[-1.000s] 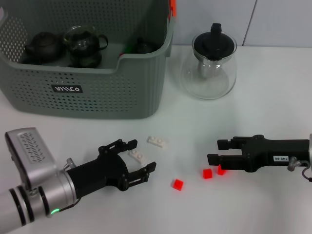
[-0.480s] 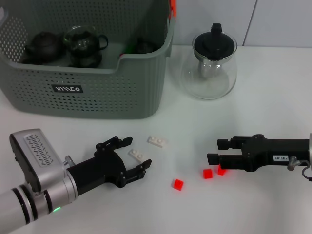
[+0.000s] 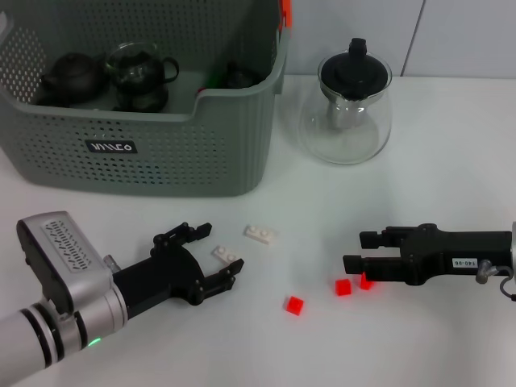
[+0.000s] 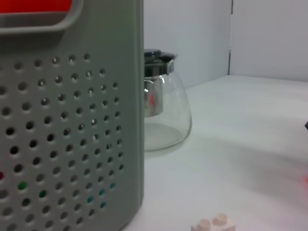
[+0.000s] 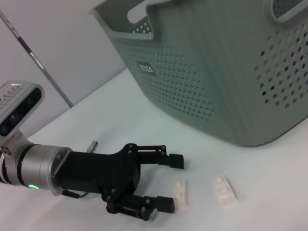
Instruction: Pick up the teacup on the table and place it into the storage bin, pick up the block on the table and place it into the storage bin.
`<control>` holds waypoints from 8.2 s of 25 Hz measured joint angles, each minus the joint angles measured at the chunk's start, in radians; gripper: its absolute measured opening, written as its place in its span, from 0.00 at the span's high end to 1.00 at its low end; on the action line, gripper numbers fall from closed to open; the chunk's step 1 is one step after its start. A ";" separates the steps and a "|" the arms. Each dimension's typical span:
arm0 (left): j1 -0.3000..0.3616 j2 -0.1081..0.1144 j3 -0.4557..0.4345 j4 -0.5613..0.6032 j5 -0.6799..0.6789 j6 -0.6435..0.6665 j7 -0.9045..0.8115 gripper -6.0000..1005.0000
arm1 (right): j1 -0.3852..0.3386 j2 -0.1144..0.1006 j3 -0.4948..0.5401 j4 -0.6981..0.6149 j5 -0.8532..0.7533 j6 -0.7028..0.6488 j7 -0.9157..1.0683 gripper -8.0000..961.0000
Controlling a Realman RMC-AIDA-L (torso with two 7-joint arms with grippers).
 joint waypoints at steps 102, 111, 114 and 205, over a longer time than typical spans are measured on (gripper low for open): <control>-0.134 0.148 -0.055 0.576 -0.126 0.191 -1.224 0.37 | -0.001 -0.002 0.000 0.011 -0.001 0.014 -0.005 0.23; 0.076 0.088 -0.133 0.487 -0.144 0.657 -0.728 0.16 | -0.004 0.000 0.000 0.011 0.003 0.014 -0.011 0.23; 0.137 0.051 -0.106 0.485 0.030 0.745 -0.507 0.16 | -0.003 0.000 0.000 0.011 0.004 0.014 -0.013 0.23; 0.166 0.018 -0.152 0.400 0.276 0.703 -0.451 0.16 | 0.261 0.027 -0.342 -0.513 -0.406 -0.178 0.659 0.55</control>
